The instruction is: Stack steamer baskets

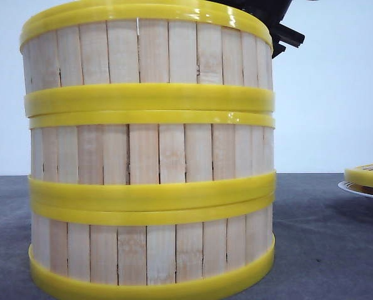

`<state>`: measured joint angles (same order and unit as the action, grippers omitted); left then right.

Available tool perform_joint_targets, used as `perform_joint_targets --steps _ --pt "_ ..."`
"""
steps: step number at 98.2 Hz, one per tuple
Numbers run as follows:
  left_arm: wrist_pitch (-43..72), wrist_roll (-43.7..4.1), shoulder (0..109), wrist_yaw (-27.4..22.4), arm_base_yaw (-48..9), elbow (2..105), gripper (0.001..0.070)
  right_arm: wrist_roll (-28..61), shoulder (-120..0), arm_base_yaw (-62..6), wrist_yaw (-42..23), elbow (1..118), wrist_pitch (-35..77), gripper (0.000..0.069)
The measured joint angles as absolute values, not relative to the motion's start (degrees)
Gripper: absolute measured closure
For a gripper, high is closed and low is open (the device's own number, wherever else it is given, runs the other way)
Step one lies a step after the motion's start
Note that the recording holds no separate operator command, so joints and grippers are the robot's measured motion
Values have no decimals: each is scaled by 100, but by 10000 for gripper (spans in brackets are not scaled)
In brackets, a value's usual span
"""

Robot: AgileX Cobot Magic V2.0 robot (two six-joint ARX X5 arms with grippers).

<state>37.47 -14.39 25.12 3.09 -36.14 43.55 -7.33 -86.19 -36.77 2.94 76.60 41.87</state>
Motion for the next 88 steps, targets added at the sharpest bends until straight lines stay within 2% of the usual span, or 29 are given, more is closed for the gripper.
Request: perform_joint_targets --steps 27,34,49,57,77,88 --pt "3747 -1439 2512 307 -3614 4355 410 -733 -8619 -3553 338 7660 4357 655" --pt "3747 -1439 2512 307 -3614 4355 410 -738 -8619 -3548 311 7660 4338 614" --pt "3745 -1439 2512 309 -3614 4355 410 -740 -8619 -3509 281 7660 4296 472" --pt "3747 -1441 2512 309 -3614 4355 410 -744 -8619 -3492 279 7660 4202 432" --pt "3756 -1439 2512 307 -3614 4355 410 -777 -8436 -3433 250 7660 3992 416" --pt "3822 -1439 2512 307 -3614 4355 410 -775 -7848 -3317 -86 7662 3979 415"
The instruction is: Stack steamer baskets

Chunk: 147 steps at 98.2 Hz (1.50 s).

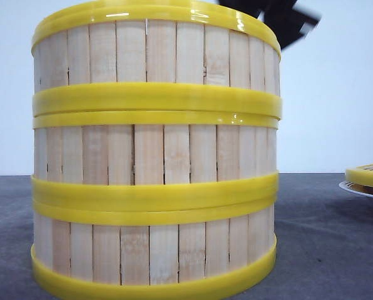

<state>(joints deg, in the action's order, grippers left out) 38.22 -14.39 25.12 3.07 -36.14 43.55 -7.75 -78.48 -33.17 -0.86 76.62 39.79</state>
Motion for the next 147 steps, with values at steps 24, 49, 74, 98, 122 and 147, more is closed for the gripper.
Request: perform_joint_targets --steps 24,49,74,98,122,147 --pt "3835 -1439 2512 307 -3614 4355 410 -777 -6357 -2659 -628 7752 4405 415" --pt "3833 -1439 2512 307 -3614 4355 410 -757 -6377 -1424 -602 7717 5218 414" --pt "3830 -1439 2512 307 -3614 4355 410 -729 -6836 -475 -255 7481 5186 414" --pt "3830 -1439 2512 307 -3614 4355 410 -733 -7356 80 5 6685 4711 414" --pt "3835 -1439 2512 307 -3614 4355 410 -779 -7859 464 5 6311 4294 414" --pt "3879 -1439 2512 307 -3614 4355 410 -797 -8300 648 1 6311 4189 414"
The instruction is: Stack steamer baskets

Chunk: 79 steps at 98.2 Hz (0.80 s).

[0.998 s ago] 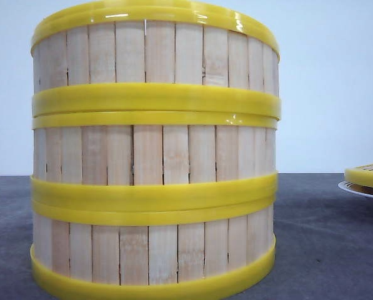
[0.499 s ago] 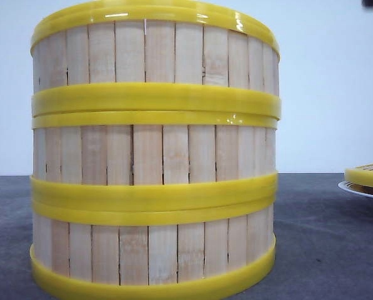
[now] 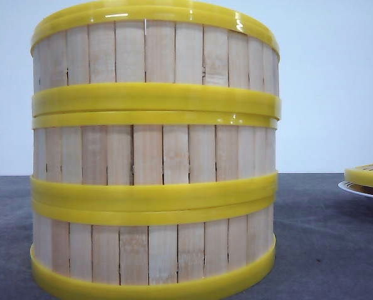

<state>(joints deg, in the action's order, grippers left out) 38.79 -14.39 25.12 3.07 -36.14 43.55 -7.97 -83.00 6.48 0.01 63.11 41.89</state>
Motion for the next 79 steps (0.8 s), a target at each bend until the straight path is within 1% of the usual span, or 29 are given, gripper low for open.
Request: perform_joint_targets --steps 8,20,32,42,51,58,79 --pt "3881 -1439 2512 307 -3614 4355 410 -799 -8392 668 3 6311 4191 430" --pt "3883 -1439 2512 307 -3614 4355 410 -799 -8484 681 3 6311 4195 488" --pt "3889 -1439 2512 307 -3614 4355 410 -808 -8538 681 3 6311 4189 518" --pt "3898 -1437 2512 307 -3614 4355 410 -827 -8541 681 3 6311 4185 569" --pt "3898 -1437 2512 307 -3614 4355 410 -843 -8541 681 5 6311 4185 597" --pt "3898 -1431 2512 307 -3614 4355 410 -843 -8543 681 5 6311 4182 610" --pt "3898 -1422 2512 307 -3614 4355 410 -871 -8608 681 23 6320 4160 621"
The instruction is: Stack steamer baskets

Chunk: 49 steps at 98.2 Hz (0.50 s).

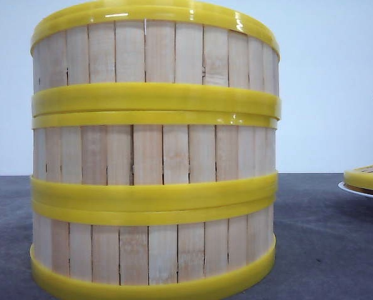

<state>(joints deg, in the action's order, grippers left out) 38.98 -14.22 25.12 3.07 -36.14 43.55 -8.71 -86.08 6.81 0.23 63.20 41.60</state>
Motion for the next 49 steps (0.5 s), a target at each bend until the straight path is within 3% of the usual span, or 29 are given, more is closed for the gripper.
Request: perform_joint_targets --steps 49 --pt "3900 -1422 2512 307 -3614 4355 410 -948 -8503 685 248 6462 4394 638"
